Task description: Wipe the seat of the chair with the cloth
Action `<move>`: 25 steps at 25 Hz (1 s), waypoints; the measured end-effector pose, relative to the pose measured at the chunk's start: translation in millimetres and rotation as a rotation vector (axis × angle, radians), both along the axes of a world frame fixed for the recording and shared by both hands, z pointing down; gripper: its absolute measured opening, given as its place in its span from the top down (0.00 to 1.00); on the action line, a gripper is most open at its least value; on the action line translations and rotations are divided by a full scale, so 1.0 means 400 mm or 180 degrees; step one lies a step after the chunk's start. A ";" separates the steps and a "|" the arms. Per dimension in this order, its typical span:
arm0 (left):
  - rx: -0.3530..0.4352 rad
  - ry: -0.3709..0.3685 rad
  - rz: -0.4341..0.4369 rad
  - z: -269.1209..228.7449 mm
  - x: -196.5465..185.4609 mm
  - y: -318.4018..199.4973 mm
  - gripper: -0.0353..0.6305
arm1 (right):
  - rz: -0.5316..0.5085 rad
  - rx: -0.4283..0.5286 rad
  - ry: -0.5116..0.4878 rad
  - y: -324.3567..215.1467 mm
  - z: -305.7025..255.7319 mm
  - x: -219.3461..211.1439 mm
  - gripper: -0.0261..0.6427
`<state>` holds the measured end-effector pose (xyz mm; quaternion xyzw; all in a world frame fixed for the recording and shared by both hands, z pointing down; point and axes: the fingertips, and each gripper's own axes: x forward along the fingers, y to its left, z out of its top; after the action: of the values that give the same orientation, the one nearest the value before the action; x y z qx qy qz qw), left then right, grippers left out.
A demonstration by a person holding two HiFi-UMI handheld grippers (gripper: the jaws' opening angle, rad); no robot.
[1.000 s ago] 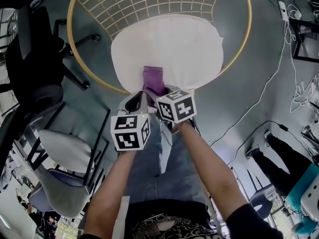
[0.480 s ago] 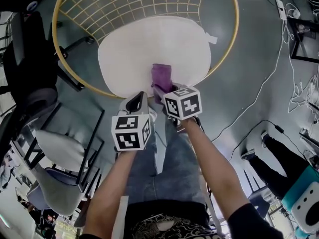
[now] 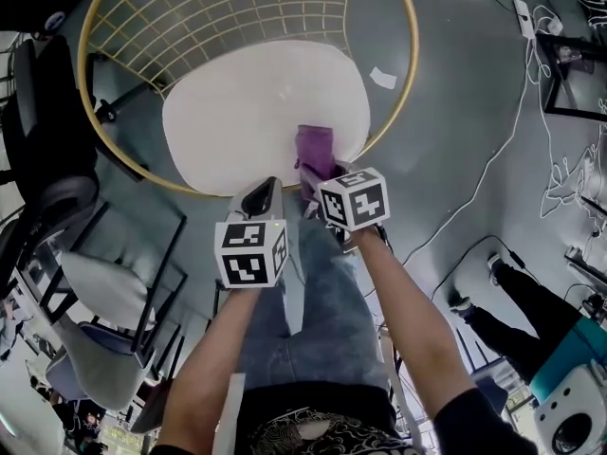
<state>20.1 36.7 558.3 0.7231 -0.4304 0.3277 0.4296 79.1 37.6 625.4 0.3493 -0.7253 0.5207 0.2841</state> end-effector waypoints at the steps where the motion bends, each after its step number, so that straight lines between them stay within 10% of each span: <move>1: 0.0003 0.0001 0.0000 -0.001 0.010 -0.001 0.95 | 0.0010 0.0007 0.0006 -0.004 -0.002 0.015 0.87; 19: 0.0124 -0.0060 0.0015 -0.056 0.163 -0.041 0.95 | 0.1349 -0.0390 -0.0490 -0.076 -0.043 0.250 0.87; 25: 0.0205 -0.0140 -0.0046 -0.131 0.162 -0.048 0.95 | 0.0765 -0.0175 -0.0483 -0.058 -0.118 0.216 0.87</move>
<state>85.0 17.5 505.9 0.7260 -0.4552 0.3264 0.3989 165.6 14.5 578.2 0.3854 -0.6831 0.5956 0.1734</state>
